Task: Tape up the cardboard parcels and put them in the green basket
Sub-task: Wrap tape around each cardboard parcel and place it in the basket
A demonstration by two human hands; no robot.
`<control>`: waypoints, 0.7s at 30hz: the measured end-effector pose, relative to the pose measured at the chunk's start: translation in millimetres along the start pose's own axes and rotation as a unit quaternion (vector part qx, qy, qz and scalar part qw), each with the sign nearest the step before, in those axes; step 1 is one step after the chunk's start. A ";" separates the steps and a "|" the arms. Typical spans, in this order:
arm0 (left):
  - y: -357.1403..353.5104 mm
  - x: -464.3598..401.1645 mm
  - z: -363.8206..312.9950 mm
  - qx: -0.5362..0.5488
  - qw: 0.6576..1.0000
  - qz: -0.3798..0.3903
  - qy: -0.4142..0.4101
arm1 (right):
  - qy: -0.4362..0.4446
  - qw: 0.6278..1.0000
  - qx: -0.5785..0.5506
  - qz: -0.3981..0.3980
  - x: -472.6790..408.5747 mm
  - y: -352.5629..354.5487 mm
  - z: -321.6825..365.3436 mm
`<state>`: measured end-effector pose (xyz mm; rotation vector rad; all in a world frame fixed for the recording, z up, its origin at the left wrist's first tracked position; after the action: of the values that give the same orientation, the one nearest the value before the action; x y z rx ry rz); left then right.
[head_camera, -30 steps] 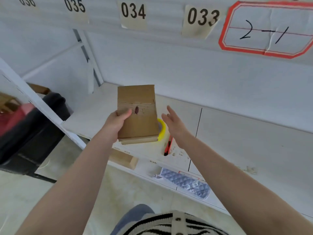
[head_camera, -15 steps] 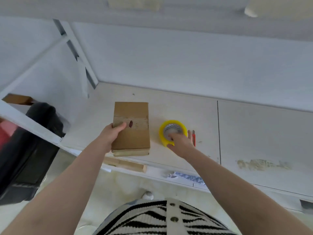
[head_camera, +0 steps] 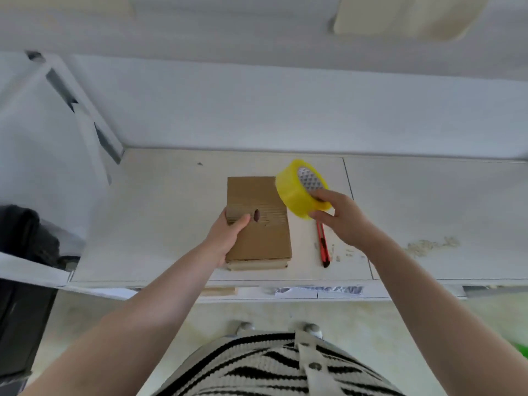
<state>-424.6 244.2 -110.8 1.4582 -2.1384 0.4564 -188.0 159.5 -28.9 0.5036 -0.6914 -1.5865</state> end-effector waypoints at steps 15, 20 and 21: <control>-32.7 72.7 -65.2 -0.122 0.920 -0.131 -0.348 | 0.048 0.993 -0.059 0.087 18.6 2.7 39.8; -40.9 78.4 -74.2 -0.081 0.914 -0.206 -0.340 | 0.071 0.995 -0.012 0.065 18.6 3.7 43.2; -42.2 77.5 -76.1 -0.054 0.926 -0.200 -0.316 | 0.083 0.994 -0.009 0.069 19.5 5.7 44.0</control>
<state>-391.6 210.7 -4.2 2.1146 -2.1649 -0.3282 -216.2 146.2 8.1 0.5557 -0.5741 -1.4035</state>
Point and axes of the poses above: each hand's wrist, its own x-axis away from the middle knuckle, its own y-axis out of the back of the hand, z = x × y, the point moved 2 cm from there along -x, towards the middle knuckle, and after that the axes turned 1 degree about -y, right-handed, at the moved point
